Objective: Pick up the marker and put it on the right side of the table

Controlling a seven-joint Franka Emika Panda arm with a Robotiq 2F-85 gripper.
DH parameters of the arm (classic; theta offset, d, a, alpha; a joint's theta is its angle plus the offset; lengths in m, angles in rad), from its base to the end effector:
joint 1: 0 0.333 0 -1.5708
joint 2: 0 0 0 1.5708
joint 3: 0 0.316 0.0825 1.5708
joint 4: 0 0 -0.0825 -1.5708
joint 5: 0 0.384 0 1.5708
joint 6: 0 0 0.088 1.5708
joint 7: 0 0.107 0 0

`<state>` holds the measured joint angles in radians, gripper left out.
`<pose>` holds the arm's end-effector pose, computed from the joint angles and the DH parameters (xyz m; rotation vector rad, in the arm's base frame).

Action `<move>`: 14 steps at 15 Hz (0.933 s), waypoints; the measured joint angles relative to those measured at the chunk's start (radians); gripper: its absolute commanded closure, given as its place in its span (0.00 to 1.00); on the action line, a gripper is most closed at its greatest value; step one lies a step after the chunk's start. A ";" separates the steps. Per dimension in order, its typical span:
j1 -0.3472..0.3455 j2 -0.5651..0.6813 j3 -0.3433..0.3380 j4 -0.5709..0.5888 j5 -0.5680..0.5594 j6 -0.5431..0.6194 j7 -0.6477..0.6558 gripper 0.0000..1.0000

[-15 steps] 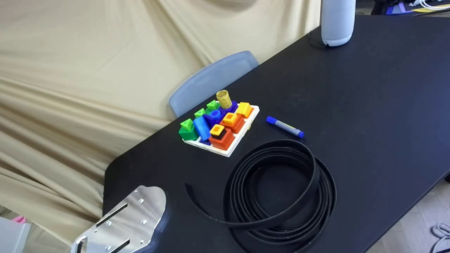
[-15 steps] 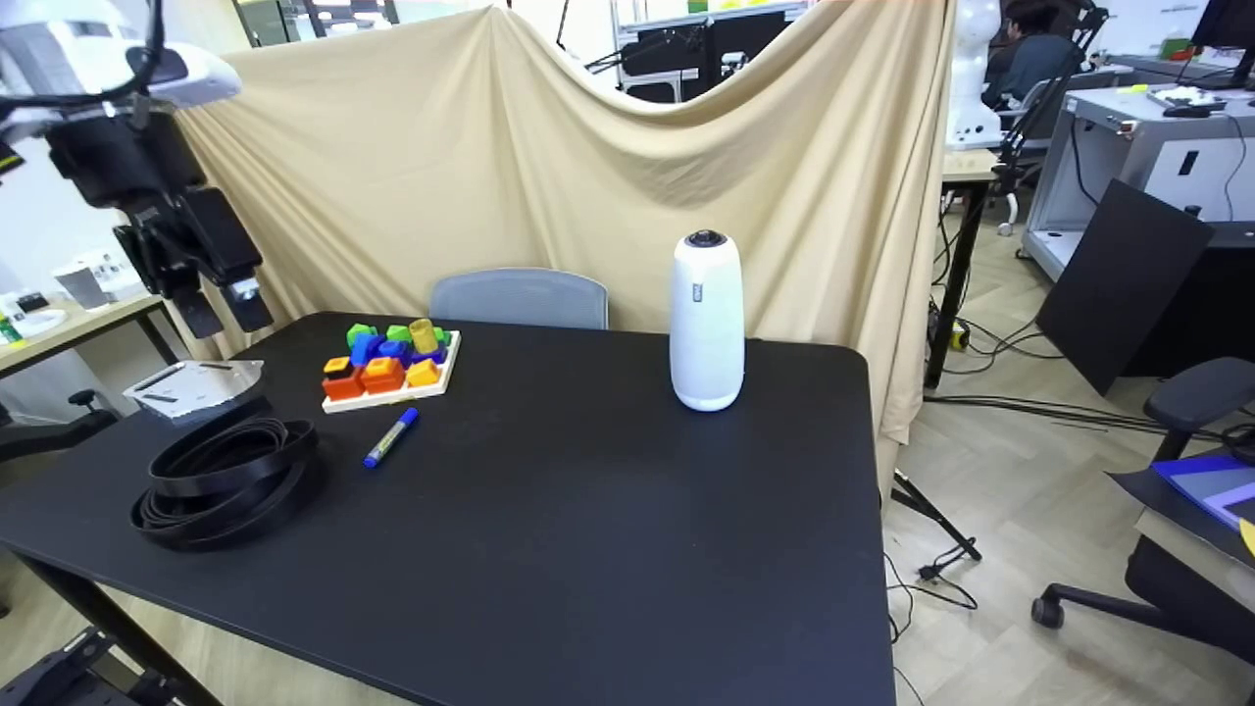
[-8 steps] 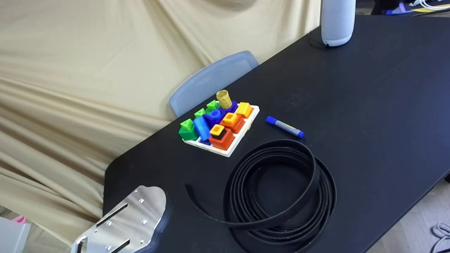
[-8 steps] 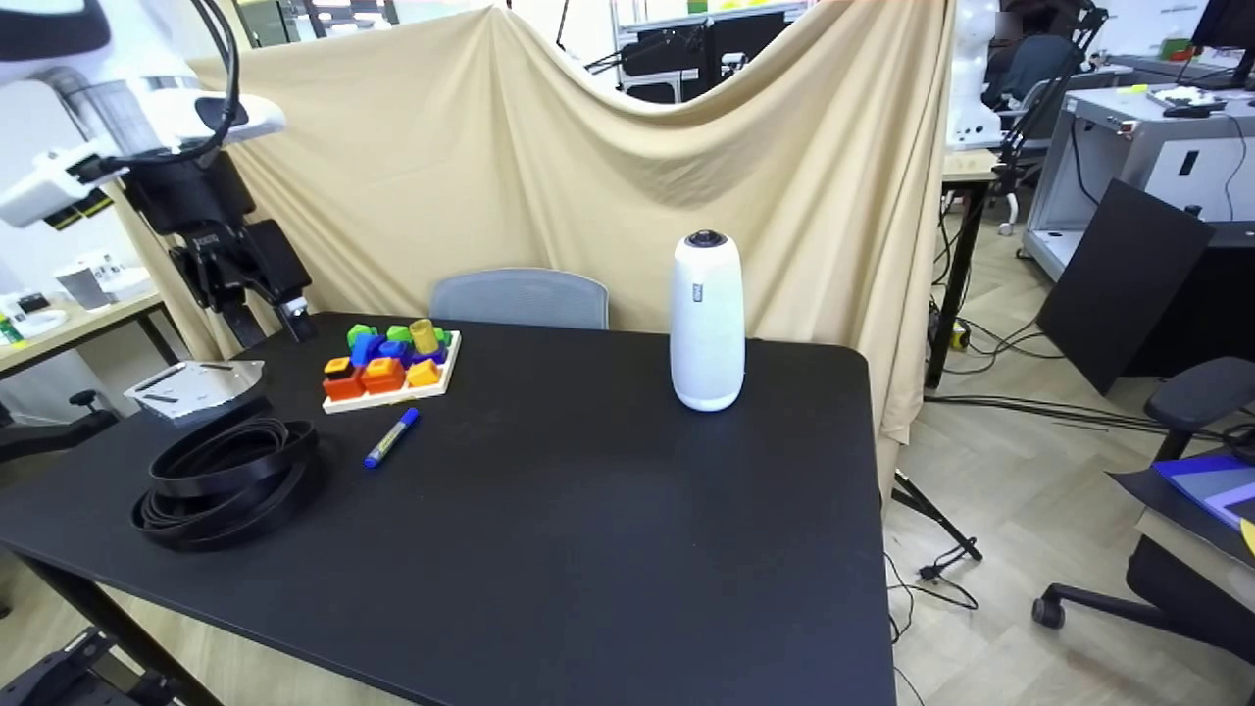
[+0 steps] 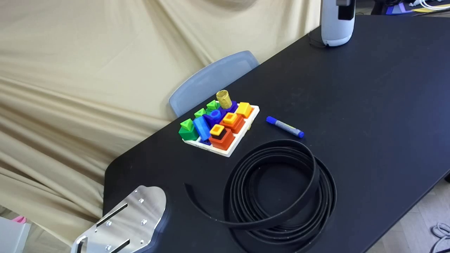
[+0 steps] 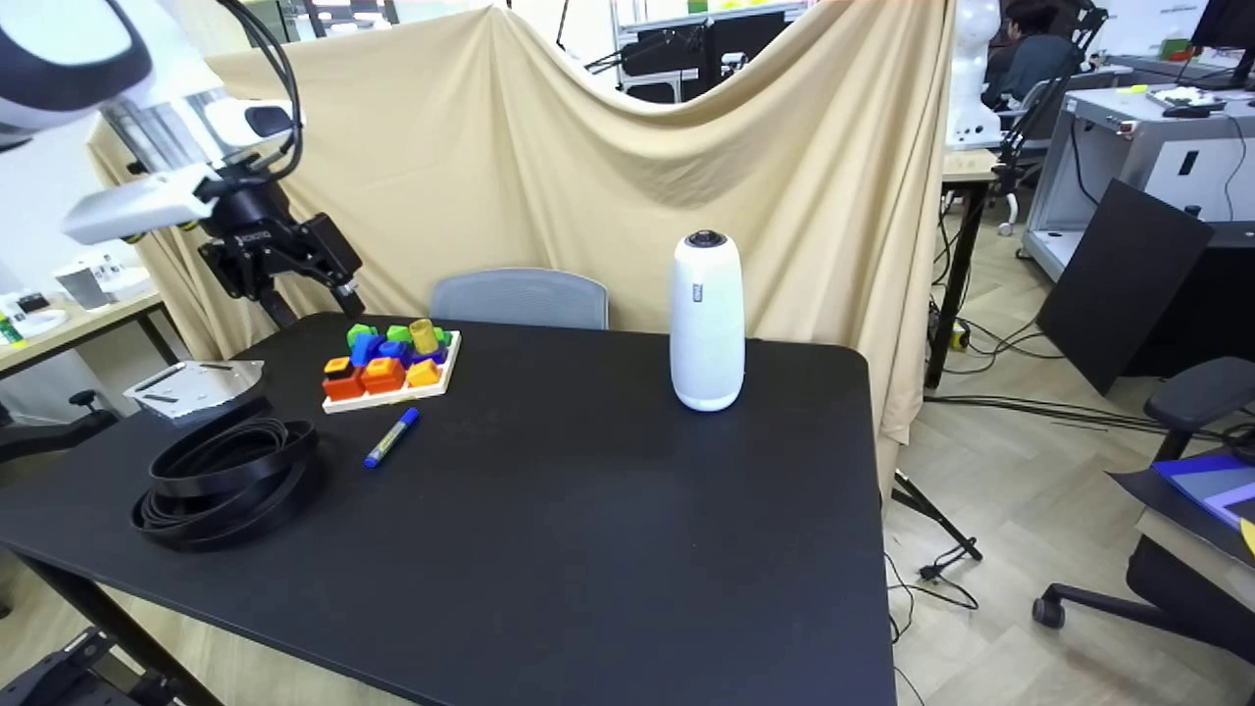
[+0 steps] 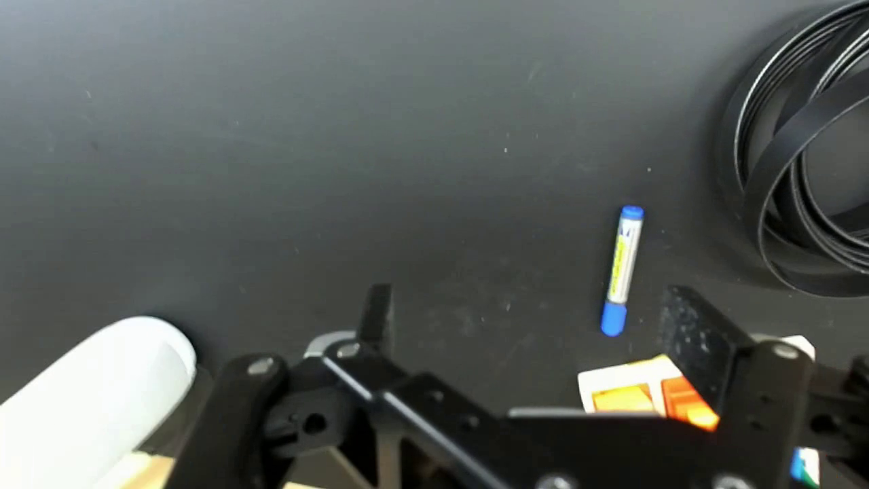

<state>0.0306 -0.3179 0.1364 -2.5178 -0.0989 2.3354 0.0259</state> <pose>0.4346 0.0717 0.4044 3.0133 0.3038 0.2151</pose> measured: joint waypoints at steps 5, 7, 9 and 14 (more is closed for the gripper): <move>0.046 0.204 -0.024 0.045 0.052 0.221 -0.154 0.00; 0.069 0.304 -0.022 0.093 0.093 0.248 -0.211 0.00; 0.082 0.394 -0.014 0.147 0.119 0.248 -0.246 0.00; 0.087 0.484 -0.010 0.214 0.119 0.244 -0.249 0.00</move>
<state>0.1174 0.1663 0.1264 -2.3038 0.0200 2.5791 -0.2233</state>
